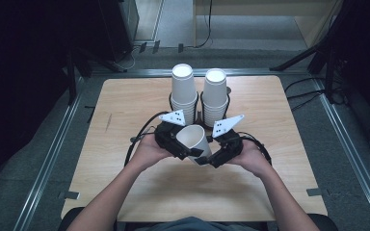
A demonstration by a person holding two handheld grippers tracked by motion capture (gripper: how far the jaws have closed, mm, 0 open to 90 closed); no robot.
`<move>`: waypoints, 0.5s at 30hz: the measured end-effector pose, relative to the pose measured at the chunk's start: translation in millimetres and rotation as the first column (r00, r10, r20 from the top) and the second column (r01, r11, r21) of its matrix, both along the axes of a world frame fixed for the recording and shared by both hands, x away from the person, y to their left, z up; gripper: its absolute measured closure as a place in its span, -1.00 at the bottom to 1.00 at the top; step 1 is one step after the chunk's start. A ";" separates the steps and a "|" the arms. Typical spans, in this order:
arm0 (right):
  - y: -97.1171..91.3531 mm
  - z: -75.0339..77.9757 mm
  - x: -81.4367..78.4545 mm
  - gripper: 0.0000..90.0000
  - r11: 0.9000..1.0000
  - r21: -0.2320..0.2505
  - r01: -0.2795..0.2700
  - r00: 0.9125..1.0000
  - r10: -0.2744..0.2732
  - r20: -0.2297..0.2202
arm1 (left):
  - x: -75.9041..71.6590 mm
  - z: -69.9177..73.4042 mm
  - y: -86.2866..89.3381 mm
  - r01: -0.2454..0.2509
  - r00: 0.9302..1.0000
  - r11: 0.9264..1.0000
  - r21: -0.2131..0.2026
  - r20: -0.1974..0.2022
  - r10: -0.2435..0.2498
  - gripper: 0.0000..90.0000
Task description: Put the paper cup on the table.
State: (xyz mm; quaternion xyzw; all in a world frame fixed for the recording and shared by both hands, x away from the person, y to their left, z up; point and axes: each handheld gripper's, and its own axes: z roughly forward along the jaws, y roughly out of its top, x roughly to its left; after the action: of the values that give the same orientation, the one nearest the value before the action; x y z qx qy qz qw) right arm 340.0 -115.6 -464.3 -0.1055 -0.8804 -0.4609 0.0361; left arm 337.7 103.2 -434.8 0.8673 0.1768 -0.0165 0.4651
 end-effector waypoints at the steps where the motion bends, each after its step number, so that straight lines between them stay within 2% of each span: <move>1: -0.1 0.3 -0.2 -0.51 1.000 -0.002 -0.002 1.000 0.002 -0.002 | 0.0 0.5 0.0 0.002 1.000 1.000 -0.001 -0.003 -0.002 -0.75; 5: -0.8 -0.1 0.7 -0.51 1.000 -0.003 -0.013 0.999 0.013 -0.031 | 2.7 0.3 0.1 0.018 0.999 1.000 0.007 -0.044 -0.018 -0.71; 8: -0.4 -0.6 0.6 -0.59 1.000 -0.028 -0.004 0.999 0.003 -0.050 | 2.8 0.8 0.1 0.019 0.999 0.999 0.029 -0.041 -0.018 -0.70; 10: -0.2 -0.7 0.3 -0.64 0.998 -0.057 0.008 0.999 -0.011 -0.046 | 2.7 1.9 1.7 0.023 0.999 0.999 0.029 -0.036 -0.022 -0.70; 13: -1.6 0.6 -0.7 -0.65 0.997 -0.073 0.012 0.999 -0.015 -0.030 | 3.4 3.4 4.3 0.024 0.999 0.999 0.035 -0.034 -0.023 -0.70; 15: -3.0 1.8 -1.4 -0.66 0.997 -0.075 0.021 0.999 -0.023 -0.036 | 3.7 4.1 6.0 0.024 0.999 0.999 0.033 -0.038 -0.023 -0.70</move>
State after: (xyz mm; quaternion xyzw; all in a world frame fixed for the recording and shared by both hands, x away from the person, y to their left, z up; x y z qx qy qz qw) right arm 338.6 -118.6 -462.5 -0.1248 -0.8949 -0.4262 0.0432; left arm 341.4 109.3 -430.7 0.8765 0.1755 -0.0352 0.4469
